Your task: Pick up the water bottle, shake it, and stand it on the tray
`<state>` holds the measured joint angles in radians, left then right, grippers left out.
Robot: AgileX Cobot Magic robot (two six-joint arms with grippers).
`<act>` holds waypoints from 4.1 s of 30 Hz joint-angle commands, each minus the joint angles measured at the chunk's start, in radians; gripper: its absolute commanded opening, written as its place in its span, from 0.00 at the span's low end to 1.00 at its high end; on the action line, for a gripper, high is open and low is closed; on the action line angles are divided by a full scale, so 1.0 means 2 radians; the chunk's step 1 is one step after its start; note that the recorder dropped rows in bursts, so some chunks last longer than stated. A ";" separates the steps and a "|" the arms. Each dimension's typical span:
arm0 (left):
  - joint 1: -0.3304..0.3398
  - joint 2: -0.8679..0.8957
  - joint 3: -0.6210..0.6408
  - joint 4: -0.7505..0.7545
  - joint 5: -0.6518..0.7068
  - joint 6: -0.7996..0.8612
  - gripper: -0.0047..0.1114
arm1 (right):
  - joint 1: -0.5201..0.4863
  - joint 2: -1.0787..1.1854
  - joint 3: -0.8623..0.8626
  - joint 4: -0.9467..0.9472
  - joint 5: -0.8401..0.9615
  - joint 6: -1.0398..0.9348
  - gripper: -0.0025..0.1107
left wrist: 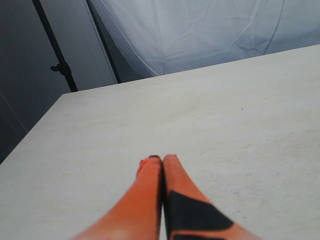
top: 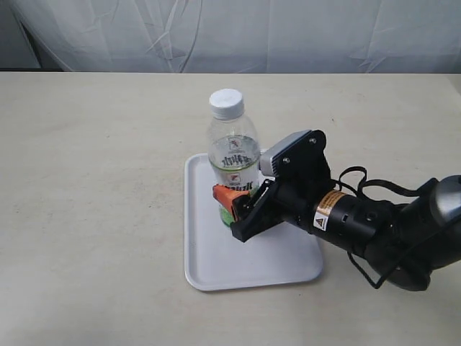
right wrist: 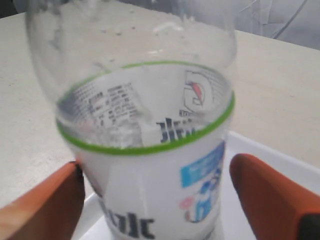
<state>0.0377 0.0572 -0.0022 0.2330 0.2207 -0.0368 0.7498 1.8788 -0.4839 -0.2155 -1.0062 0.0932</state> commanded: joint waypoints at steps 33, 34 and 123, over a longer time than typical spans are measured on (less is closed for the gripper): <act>0.000 -0.002 0.001 -0.002 -0.007 -0.004 0.04 | -0.001 -0.398 0.242 0.020 -0.040 0.096 0.03; 0.000 -0.002 0.001 -0.002 -0.007 -0.004 0.04 | -0.001 -0.410 0.242 0.020 -0.038 0.092 0.03; 0.000 -0.002 0.001 -0.002 -0.007 -0.004 0.04 | -0.328 -0.939 0.242 0.056 0.661 0.207 0.03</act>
<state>0.0377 0.0572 -0.0022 0.2330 0.2207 -0.0368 0.0978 0.0070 -0.0018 -0.0995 0.3193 0.5158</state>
